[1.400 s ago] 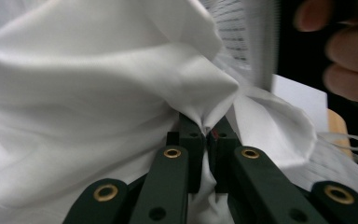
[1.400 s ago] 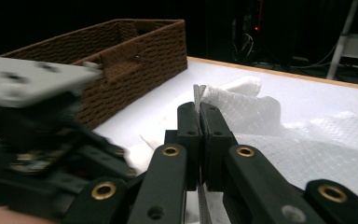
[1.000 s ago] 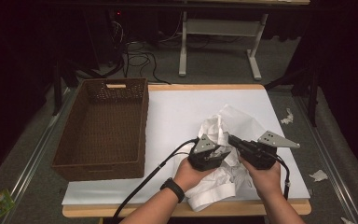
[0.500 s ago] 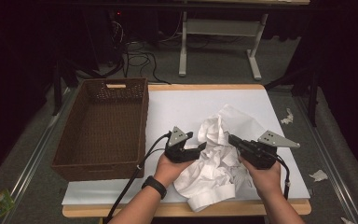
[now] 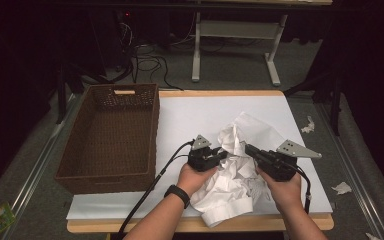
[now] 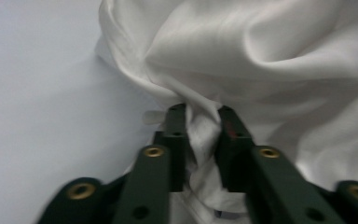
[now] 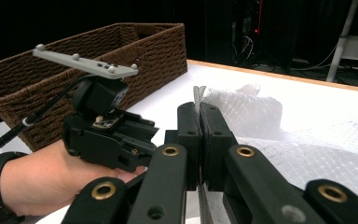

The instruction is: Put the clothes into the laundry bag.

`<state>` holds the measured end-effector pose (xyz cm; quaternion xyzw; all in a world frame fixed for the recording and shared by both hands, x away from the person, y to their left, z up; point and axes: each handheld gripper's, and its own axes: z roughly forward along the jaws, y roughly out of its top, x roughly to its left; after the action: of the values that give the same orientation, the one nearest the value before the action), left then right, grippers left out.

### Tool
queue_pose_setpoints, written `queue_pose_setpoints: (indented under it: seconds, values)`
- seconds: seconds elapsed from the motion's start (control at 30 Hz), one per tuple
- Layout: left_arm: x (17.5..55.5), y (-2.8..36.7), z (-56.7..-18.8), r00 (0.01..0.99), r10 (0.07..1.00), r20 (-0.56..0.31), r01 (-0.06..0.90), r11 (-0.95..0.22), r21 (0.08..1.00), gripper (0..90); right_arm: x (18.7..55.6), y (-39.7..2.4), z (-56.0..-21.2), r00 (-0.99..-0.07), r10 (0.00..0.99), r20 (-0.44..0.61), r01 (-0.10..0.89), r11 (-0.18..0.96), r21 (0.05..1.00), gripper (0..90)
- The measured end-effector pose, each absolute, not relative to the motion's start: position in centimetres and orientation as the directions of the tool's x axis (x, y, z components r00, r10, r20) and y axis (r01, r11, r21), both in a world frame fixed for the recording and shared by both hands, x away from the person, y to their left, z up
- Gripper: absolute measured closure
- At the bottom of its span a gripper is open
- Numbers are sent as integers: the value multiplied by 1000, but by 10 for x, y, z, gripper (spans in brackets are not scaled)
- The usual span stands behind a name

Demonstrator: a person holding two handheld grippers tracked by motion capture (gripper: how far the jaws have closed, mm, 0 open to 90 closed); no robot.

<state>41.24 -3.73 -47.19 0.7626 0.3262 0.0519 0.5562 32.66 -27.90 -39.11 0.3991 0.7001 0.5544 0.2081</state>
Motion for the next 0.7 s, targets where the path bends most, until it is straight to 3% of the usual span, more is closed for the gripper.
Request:
queue_pose_setpoints:
  seconds: [0.07, 0.2, 0.4, 0.7]
  values:
    - [406, -34, -466, 794, 552, -256, 405, -166, 899, 863, 327, -279, -391, -597, 788, 149, 324, 67, 944, 889]
    - [387, -28, -451, 831, 522, -190, 313, -157, 937, 870, 327, -280, -391, -589, 794, 147, 327, 68, 943, 890]
    - [358, -42, -445, 908, 413, -67, 192, -270, 944, 870, 329, -277, -393, -582, 800, 145, 333, 72, 940, 890]
    - [374, -73, -459, 914, 400, -65, 227, -373, 900, 852, 327, -276, -392, -594, 790, 151, 331, 69, 941, 889]
